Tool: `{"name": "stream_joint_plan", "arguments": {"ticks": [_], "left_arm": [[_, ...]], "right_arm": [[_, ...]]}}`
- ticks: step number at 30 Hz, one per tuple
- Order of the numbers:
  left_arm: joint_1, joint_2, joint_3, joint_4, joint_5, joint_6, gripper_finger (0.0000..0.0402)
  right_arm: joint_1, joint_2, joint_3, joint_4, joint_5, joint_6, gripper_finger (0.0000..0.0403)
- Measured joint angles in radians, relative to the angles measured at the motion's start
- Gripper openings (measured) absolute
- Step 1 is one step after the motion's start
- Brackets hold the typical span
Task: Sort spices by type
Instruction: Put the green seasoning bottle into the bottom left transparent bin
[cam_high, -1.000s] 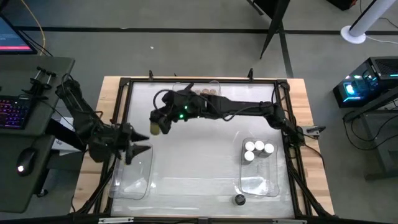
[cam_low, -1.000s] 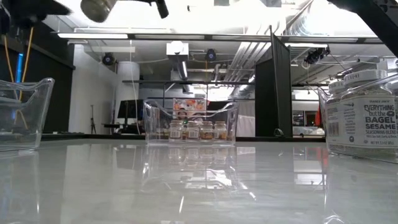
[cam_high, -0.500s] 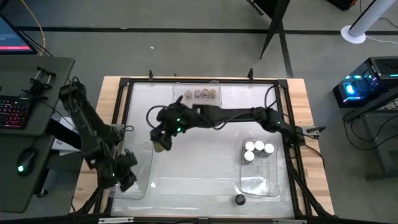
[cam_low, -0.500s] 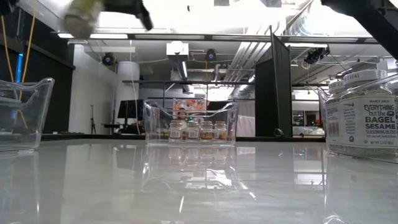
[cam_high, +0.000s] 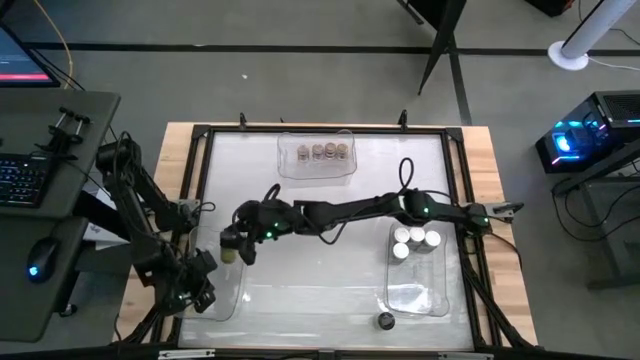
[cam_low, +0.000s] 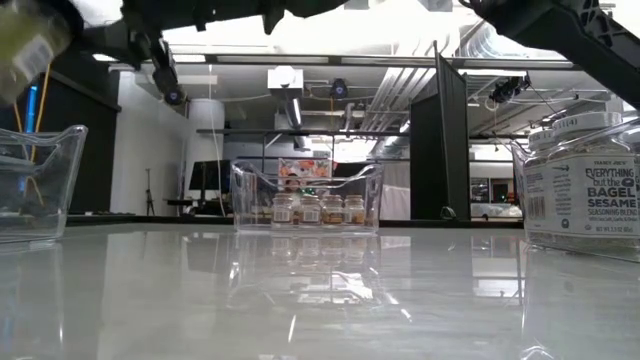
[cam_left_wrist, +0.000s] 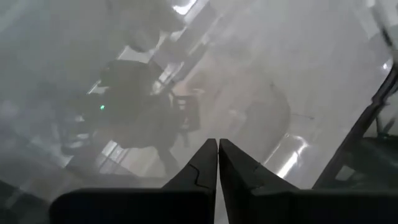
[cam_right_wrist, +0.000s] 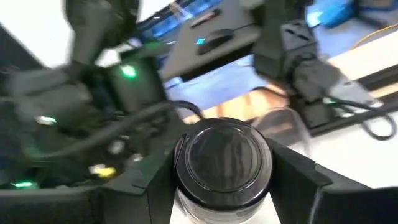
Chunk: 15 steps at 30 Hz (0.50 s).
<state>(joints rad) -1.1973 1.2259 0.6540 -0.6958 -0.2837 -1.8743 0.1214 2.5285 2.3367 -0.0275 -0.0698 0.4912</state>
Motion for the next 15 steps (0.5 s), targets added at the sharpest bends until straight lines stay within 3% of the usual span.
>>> {"name": "stream_joint_plan", "arguments": {"ticks": [6, 15], "left_arm": [[0.007, 0.000, 0.000, 0.001, -0.070, 0.000, 0.0001], [0.074, 0.000, 0.000, 0.022, -0.176, 0.035, 0.0000]], "right_arm": [[0.022, 0.008, 0.001, -0.068, 0.133, -0.135, 0.0199], [0.025, 0.008, 0.001, -0.152, 0.189, -0.234, 0.0199]]}}
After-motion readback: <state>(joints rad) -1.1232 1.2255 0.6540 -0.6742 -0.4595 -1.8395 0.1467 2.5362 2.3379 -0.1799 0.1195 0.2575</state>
